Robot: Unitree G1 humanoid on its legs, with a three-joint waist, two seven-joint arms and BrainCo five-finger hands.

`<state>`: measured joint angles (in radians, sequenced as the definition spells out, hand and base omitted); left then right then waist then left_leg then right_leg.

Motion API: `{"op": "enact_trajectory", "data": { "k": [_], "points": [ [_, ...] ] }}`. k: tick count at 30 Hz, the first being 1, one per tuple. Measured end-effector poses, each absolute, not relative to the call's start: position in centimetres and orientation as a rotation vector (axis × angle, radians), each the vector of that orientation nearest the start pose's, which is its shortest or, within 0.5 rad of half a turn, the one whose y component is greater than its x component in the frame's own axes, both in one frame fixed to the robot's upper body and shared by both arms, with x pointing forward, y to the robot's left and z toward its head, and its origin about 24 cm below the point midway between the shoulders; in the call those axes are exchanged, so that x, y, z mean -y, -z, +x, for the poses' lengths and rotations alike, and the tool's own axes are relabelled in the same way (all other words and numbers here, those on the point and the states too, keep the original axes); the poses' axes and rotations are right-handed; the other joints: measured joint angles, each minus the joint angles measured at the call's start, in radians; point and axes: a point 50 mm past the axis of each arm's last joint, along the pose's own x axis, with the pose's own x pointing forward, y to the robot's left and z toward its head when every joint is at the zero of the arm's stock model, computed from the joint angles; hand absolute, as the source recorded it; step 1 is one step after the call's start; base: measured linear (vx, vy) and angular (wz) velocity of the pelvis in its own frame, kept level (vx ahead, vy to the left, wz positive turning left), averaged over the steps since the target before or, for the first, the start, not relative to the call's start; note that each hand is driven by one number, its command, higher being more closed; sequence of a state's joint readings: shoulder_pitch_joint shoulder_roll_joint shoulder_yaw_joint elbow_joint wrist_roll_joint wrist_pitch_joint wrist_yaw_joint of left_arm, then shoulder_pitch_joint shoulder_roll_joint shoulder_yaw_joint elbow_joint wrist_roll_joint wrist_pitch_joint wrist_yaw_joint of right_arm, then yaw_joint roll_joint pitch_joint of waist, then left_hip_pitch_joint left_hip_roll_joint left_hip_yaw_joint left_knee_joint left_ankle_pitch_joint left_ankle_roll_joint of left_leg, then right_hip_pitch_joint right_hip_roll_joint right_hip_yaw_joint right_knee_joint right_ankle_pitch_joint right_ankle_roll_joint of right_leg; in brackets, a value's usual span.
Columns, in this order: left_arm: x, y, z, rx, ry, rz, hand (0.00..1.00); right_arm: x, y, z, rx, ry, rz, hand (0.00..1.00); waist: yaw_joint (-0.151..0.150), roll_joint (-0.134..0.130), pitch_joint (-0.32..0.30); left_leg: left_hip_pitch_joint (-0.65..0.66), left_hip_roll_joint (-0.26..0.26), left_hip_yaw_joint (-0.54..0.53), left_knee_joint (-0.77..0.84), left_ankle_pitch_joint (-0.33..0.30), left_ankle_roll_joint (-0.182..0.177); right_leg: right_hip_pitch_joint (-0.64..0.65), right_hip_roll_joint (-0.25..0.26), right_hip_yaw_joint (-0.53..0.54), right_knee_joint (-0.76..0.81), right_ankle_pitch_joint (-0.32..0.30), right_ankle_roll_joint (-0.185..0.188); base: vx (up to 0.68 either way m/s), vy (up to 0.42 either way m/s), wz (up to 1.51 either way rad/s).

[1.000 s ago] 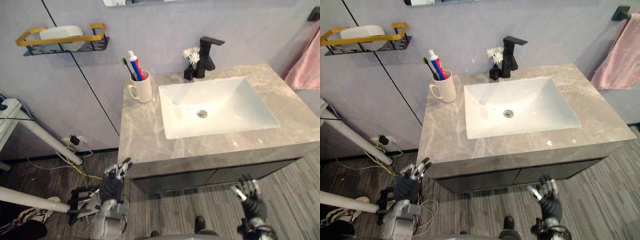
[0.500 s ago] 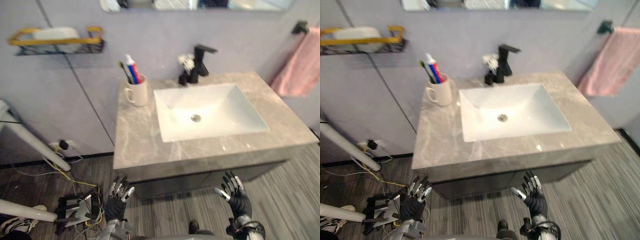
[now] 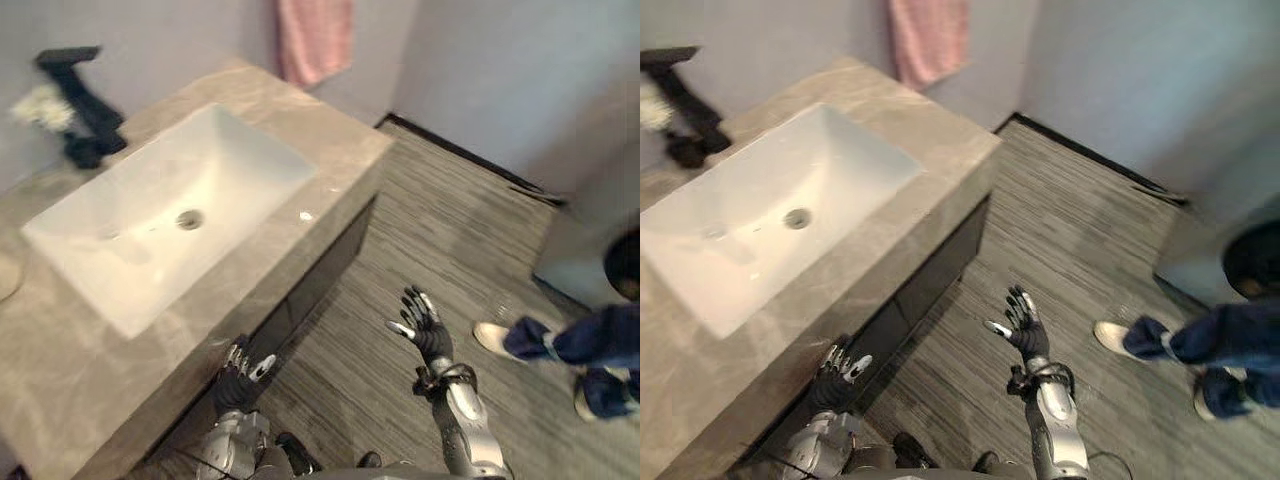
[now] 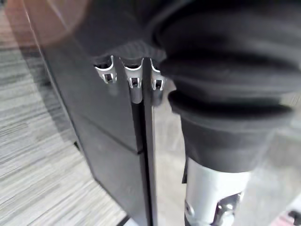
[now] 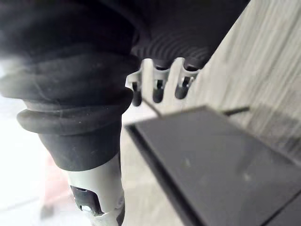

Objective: Organize washtable

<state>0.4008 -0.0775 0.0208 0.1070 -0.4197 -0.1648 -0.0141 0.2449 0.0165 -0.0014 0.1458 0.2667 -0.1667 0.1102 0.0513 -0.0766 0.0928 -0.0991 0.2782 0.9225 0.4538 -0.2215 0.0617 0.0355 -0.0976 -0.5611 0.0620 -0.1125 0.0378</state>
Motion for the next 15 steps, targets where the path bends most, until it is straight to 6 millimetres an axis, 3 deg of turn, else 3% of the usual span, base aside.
{"op": "enact_trajectory", "data": {
  "k": [2,3,8,9,10,11,12,13,14,15],
  "points": [
    [-16.2,4.8,15.5,-0.294,-0.248,-0.472,0.00,17.3,3.1,17.5,-0.203,0.104,0.294,0.00,-0.021,0.007,-0.005,-0.006,0.038,-0.007,0.048,-0.020,-0.023,0.023,0.025,0.025,-0.027,0.007,-0.007,-0.04,-0.065,-0.56],
    [-15.8,4.8,15.8,-0.292,-0.228,-0.474,0.00,18.5,3.5,16.4,-0.222,0.165,0.299,0.00,-0.049,0.016,-0.010,0.026,0.039,-0.014,0.011,-0.033,-0.045,0.028,0.039,0.040,-0.032,0.007,-0.007,-0.02,-0.014,-0.39],
    [-15.6,5.4,16.2,-0.318,-0.230,-0.485,0.00,19.2,4.2,14.7,-0.263,0.251,0.318,0.00,-0.096,0.008,-0.011,0.108,0.048,0.043,0.016,-0.033,-0.046,0.071,0.048,0.114,-0.064,0.019,-0.013,-0.03,0.025,-0.50],
    [-15.7,5.4,16.2,-0.318,-0.244,-0.491,0.00,18.9,4.3,14.6,-0.269,0.243,0.324,0.00,-0.092,0.012,-0.008,0.128,0.061,0.020,0.060,-0.033,-0.046,0.081,0.052,0.150,-0.067,0.019,-0.013,-0.08,0.058,-1.18],
    [-15.9,5.4,16.0,-0.319,-0.259,-0.488,0.00,18.6,4.1,15.1,-0.258,0.223,0.324,0.00,-0.078,0.033,0.002,0.113,0.092,-0.120,0.166,-0.028,-0.036,0.093,0.069,0.218,-0.058,0.022,-0.019,-0.08,0.091,-1.99],
    [-16.3,5.4,15.9,-0.318,-0.291,-0.484,0.00,17.9,3.5,16.3,-0.220,0.179,0.328,0.00,-0.057,0.053,0.023,0.027,0.081,-0.405,0.304,-0.008,-0.015,0.099,0.075,0.323,-0.040,0.026,-0.025,-0.04,0.113,-2.07],
    [-16.3,5.4,15.9,-0.313,-0.296,-0.483,0.00,17.8,3.3,16.6,-0.210,0.172,0.328,0.00,-0.042,0.061,0.023,0.010,0.055,-0.504,0.312,-0.023,-0.039,0.091,0.074,0.354,-0.033,0.026,-0.024,0.01,0.192,-2.08],
    [-16.5,4.9,16.0,-0.285,-0.310,-0.483,0.00,17.5,3.2,17.2,-0.199,0.146,0.325,0.00,-0.029,0.081,0.023,-0.017,-0.010,-0.693,0.305,-0.052,-0.088,0.071,0.076,0.416,-0.017,0.027,-0.024,0.03,0.277,-1.75],
    [-16.8,4.3,16.1,-0.240,-0.324,-0.488,0.00,17.3,3.3,17.6,-0.203,0.135,0.334,0.00,-0.032,0.087,0.023,-0.026,-0.073,-0.847,0.235,-0.055,-0.101,0.047,0.077,0.479,0.001,0.030,-0.018,0.02,0.283,-1.81],
    [-16.9,3.9,16.2,-0.216,-0.331,-0.492,0.00,17.2,3.3,17.9,-0.200,0.133,0.342,0.00,-0.026,0.088,0.021,-0.007,-0.099,-0.914,0.188,-0.062,-0.112,0.027,0.077,0.519,0.019,0.031,-0.016,0.02,0.230,-1.44]
  ]
}}
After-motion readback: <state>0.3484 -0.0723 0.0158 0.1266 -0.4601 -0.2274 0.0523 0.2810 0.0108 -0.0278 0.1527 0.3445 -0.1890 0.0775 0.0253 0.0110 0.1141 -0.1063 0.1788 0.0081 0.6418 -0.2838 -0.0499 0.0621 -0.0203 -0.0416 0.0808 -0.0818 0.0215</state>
